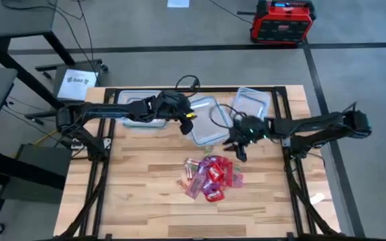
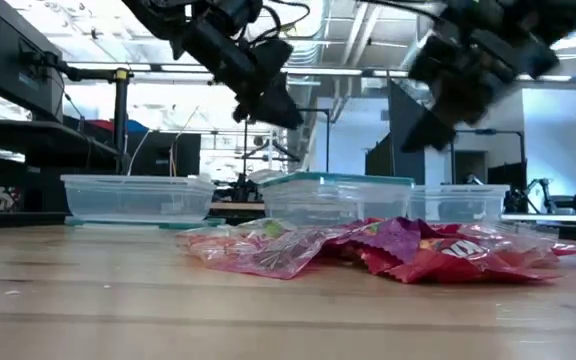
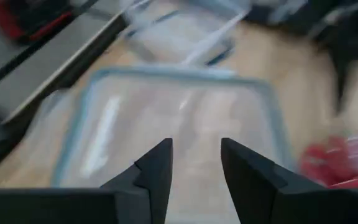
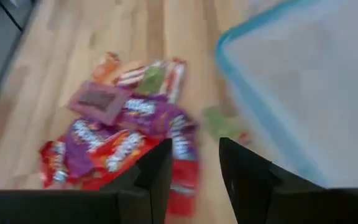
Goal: Sort candy
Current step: Open the bottom left transparent bin
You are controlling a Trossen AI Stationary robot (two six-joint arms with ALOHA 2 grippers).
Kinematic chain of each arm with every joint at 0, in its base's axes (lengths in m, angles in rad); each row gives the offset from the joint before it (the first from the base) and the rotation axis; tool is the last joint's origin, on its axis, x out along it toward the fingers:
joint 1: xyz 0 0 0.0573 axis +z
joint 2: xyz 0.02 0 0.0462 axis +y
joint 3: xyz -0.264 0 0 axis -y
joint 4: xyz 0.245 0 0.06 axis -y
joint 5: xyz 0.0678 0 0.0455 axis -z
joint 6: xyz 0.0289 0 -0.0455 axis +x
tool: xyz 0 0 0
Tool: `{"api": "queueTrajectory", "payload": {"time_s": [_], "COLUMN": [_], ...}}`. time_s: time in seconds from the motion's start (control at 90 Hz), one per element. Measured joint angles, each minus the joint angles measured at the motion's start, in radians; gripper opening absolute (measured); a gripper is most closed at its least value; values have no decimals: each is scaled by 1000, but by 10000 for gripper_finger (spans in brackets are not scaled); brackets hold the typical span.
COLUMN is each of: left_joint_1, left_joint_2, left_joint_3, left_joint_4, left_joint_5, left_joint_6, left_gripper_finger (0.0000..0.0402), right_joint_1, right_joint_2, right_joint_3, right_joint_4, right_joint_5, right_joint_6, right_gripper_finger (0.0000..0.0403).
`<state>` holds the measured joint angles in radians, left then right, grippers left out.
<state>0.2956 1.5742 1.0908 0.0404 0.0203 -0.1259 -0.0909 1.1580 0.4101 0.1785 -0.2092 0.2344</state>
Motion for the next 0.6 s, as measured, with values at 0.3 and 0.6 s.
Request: {"api": "queueTrajectory", "payload": {"time_s": [0.3, 0.6], "left_joint_1": [-8, -8], "left_joint_2": [93, 207], "left_joint_3": [1, 1], "left_joint_4": [111, 231], "left_joint_5": [23, 108], "left_joint_6": [-13, -33], "left_gripper_finger": [123, 123], "right_joint_1": [28, -29], "right_joint_2": [125, 313], "right_joint_3": [-275, -276], "right_joint_4": [519, 770], "right_joint_5": [162, 235], "right_joint_6": [67, 84], "right_gripper_finger": [125, 205]}}
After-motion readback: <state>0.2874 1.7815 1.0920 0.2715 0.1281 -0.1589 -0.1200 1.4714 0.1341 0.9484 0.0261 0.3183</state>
